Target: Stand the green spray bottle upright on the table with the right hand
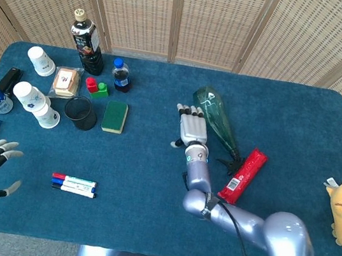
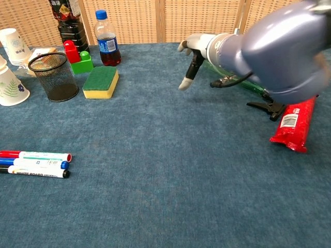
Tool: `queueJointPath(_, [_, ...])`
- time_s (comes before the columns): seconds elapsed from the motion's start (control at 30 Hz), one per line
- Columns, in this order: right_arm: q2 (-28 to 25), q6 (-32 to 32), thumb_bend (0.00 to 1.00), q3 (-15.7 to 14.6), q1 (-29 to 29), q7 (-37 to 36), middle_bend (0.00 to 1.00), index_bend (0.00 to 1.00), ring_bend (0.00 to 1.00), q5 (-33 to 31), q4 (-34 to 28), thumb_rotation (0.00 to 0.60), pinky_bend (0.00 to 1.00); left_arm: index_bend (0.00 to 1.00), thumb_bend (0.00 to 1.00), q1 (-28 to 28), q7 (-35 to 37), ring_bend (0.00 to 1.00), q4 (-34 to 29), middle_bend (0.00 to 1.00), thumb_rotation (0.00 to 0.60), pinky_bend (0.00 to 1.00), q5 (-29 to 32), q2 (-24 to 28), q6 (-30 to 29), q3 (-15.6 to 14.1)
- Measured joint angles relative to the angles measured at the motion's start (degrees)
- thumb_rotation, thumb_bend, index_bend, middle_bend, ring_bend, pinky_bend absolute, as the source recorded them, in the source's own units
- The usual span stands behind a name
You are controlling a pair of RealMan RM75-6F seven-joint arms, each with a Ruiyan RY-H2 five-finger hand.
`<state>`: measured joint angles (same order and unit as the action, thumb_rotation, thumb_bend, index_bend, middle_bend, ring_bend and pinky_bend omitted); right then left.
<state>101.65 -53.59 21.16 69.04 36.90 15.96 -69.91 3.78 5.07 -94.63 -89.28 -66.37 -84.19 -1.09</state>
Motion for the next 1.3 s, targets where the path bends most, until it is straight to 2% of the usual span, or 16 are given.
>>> queueJointPath(0.17, [-8.6,-0.3,0.14,0.6,-4.2,-2.5,0.08,0.00,0.02,0.9,-18.1,0.552,0.16,0.27,0.30,0.2,0.4,0.13,0.5,0.20,0.600,0.15,-0.3,-0.4,0.1,-0.1])
queueJointPath(0.3, [-18.6,-0.6,0.15,0.2,-9.0,-5.2,0.11,0.00,0.05,3.6,-31.6,0.494,0.28,0.27,0.30,0.2,0.6,0.13,0.8,0.20,0.600,0.15,-0.4,-0.6,0.2,-0.2])
queueJointPath(0.43, [-26.3,-0.2,0.18,-1.7,-13.3,-7.7,0.18,0.00,0.15,7.8,-37.1,0.472,0.31,0.27,0.30,0.1,0.5,0.13,0.8,0.20,0.600,0.15,-0.5,-0.5,0.0,-0.2])
queueJointPath(0.53, [-29.7,1.1,0.18,-3.7,-15.4,-9.8,0.22,0.00,0.20,9.7,-38.3,0.462,0.31,0.27,0.30,0.2,0.2,0.13,0.6,0.20,0.600,0.15,-0.6,-0.4,0.0,-0.3])
queueJointPath(0.6, [-30.9,2.3,0.18,-4.7,-16.1,-11.1,0.22,0.00,0.20,10.3,-38.2,0.457,0.31,0.27,0.30,0.2,0.0,0.13,0.3,0.20,0.600,0.15,-0.6,-0.3,0.1,-0.3])
queueJointPath(0.87, [-31.9,4.9,0.18,-6.5,-17.0,-14.1,0.22,0.00,0.20,11.5,-34.9,0.408,0.28,0.27,0.30,0.4,-1.1,0.13,-0.5,0.20,0.600,0.15,-0.7,0.0,0.2,-0.2])
queueJointPath(1.3, [-31.0,10.7,0.18,-9.3,-16.0,-16.6,0.20,0.00,0.17,12.1,-23.5,0.366,0.28,0.27,0.30,0.8,-2.9,0.13,-1.8,0.20,0.600,0.15,0.0,0.2,0.9,-0.1])
